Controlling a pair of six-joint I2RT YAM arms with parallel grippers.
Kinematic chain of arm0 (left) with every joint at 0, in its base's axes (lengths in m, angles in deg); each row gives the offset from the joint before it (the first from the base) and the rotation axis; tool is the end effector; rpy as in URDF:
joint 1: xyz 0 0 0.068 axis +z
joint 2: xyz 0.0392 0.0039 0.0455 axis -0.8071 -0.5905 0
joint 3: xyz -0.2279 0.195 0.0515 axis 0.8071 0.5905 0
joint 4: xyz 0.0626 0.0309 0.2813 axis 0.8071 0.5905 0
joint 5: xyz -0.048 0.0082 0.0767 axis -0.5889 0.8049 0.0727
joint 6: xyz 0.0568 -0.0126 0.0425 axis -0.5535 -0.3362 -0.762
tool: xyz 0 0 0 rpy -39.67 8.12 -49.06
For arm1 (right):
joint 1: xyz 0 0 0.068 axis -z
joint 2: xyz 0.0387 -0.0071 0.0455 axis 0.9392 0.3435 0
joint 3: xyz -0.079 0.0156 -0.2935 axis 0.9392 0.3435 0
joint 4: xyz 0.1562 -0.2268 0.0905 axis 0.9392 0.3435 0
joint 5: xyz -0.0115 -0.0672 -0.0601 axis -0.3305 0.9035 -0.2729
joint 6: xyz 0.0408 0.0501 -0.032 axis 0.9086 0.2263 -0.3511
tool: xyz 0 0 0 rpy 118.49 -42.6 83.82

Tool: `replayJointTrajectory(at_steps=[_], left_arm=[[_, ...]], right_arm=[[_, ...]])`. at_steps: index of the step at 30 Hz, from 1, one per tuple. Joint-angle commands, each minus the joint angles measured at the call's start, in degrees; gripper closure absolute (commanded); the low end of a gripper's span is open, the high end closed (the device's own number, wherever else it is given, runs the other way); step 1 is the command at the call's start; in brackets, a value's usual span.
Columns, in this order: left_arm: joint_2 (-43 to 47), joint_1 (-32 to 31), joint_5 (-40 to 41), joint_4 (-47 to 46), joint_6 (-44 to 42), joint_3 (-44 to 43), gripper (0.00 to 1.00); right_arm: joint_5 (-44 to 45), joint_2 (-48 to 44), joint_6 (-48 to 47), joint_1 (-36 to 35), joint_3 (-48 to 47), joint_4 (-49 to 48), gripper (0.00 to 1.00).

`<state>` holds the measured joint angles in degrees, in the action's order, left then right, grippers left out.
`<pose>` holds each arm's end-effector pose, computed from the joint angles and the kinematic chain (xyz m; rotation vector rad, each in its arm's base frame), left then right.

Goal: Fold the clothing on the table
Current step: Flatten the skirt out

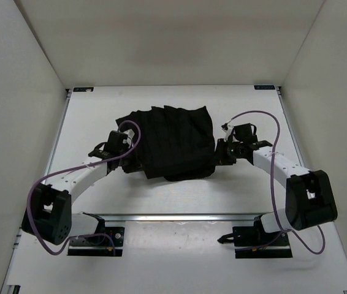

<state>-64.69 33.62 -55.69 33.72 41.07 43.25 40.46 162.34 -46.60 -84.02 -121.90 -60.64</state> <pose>0.2567 -0.1114 0.1926 -0.2295 2.6421 -0.6967 0.2907 0.1021 0.1994 -0.1510 2.5445 0.8328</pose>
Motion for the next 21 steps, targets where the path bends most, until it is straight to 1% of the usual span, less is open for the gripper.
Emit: replayJointTrajectory(at_steps=[1, 2, 3, 4, 5, 6, 7, 8, 10, 11, 12, 13, 14, 16, 17, 18, 19, 20, 21], left_arm=[[1.0, 0.1, 5.7, 4.7, -0.9, 3.1, 0.87], [1.5, -0.5, 5.2, 4.6, -0.6, 3.1, 0.7], [1.5, -0.8, 5.6, 4.9, -0.2, 3.2, 0.53], [2.1, -1.1, 6.1, 4.6, 0.1, 3.3, 0.46], [2.4, -1.6, 6.4, 4.8, 0.7, 3.6, 0.29], [3.0, -1.8, 6.4, 4.9, 1.9, 3.9, 0.14], [4.1, -1.4, 6.6, 4.6, 3.7, 4.3, 0.09], [5.6, -0.9, 5.6, 3.9, 4.7, 6.0, 0.05], [8.4, 0.8, 3.6, -0.4, 9.1, 10.9, 0.05], [9.6, 1.5, 2.4, -3.3, 10.7, 13.1, 0.08], [10.1, 2.0, 2.5, -4.3, 11.1, 14.2, 0.09], [9.4, 1.4, 2.5, -5.5, 12.0, 14.5, 0.11], [8.9, 1.6, 2.9, -6.6, 12.0, 14.5, 0.11], [7.5, 0.8, 1.5, -10.3, 13.6, 15.0, 0.12], [6.6, 0.8, 1.0, -13.3, 14.4, 16.1, 0.13], [6.2, 1.4, -0.7, -15.2, 16.4, 17.9, 0.18], [5.4, 2.2, -2.5, -19.0, 18.6, 19.0, 0.21], [5.0, 2.3, -3.6, -22.6, 20.7, 20.7, 0.22], [4.5, 2.7, -4.7, -25.2, 21.1, 22.3, 0.23]], right_arm=[[5.7, 1.5, -2.0, 0.5, 1.7, 1.8, 0.74], [4.8, 1.4, -2.1, 0.6, 2.3, 1.6, 0.68], [4.2, 1.2, -1.6, 0.7, 2.3, 1.3, 0.58], [4.3, 0.5, -1.4, 0.1, 2.4, 1.7, 0.48], [4.6, 0.6, -1.3, 0.4, 3.4, 1.0, 0.43], [4.8, -0.7, -0.6, 0.3, 3.4, 1.0, 0.36], [5.2, -1.5, 0.0, 0.6, 3.7, 0.3, 0.31], [5.7, -1.9, 0.2, 0.7, 4.4, 0.2, 0.3], [5.2, -4.0, 0.7, 1.0, 5.8, -0.4, 0.31], [5.0, -4.8, 1.1, 1.8, 6.8, -0.9, 0.34], [4.8, -4.9, 1.3, 1.9, 7.3, -1.1, 0.36], [4.8, -5.6, 1.9, 2.3, 7.8, -1.4, 0.49], [5.1, -6.0, 2.2, 2.8, 8.3, -1.5, 0.59], [4.5, -6.4, 2.3, 3.0, 8.8, -1.9, 0.63], [4.3, -6.4, 2.3, 3.2, 9.3, -2.0, 0.67], [4.3, -6.4, 2.3, 2.8, 9.2, -2.1, 0.7], [4.6, -6.3, 2.4, 2.3, 9.3, -2.0, 0.72], [4.4, -6.2, 2.6, 2.2, 9.1, -2.2, 0.72], [4.4, -5.9, 2.6, 1.5, 9.1, -2.3, 0.72]])
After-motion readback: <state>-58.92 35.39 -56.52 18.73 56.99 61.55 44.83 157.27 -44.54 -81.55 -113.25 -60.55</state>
